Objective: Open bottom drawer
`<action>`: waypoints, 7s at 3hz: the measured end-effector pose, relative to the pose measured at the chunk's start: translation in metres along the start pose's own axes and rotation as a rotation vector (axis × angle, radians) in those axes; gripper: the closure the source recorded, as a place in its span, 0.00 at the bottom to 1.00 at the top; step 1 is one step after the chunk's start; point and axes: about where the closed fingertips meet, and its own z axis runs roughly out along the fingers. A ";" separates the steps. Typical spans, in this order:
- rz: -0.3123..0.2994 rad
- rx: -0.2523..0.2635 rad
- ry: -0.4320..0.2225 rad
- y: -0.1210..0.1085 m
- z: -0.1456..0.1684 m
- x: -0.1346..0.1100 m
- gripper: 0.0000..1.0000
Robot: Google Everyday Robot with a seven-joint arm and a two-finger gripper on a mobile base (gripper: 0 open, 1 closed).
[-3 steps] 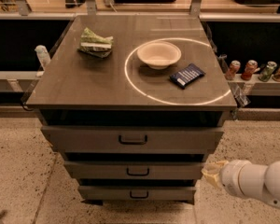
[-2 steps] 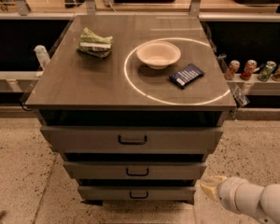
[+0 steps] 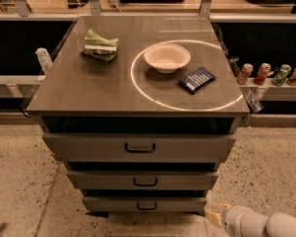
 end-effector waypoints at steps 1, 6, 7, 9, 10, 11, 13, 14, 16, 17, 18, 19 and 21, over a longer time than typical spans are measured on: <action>0.000 0.000 0.000 0.000 0.000 0.000 1.00; 0.027 -0.221 -0.143 -0.022 0.134 0.097 1.00; -0.005 -0.174 -0.156 -0.012 0.142 0.100 1.00; -0.163 0.011 -0.263 -0.052 0.184 0.084 1.00; -0.203 0.058 -0.293 -0.074 0.196 0.074 1.00; -0.204 0.062 -0.294 -0.076 0.196 0.074 1.00; -0.214 -0.106 -0.350 -0.081 0.231 0.056 1.00; -0.201 -0.165 -0.375 -0.083 0.246 0.053 1.00; -0.212 -0.146 -0.371 -0.087 0.258 0.050 1.00; -0.283 -0.139 -0.363 -0.100 0.289 0.034 1.00; -0.283 -0.139 -0.362 -0.101 0.289 0.034 1.00; -0.288 -0.150 -0.324 -0.095 0.296 0.041 1.00; -0.336 -0.147 -0.200 -0.091 0.305 0.051 1.00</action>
Offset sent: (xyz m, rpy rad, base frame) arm -0.0271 0.0178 -0.1080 0.1210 0.0536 -0.1769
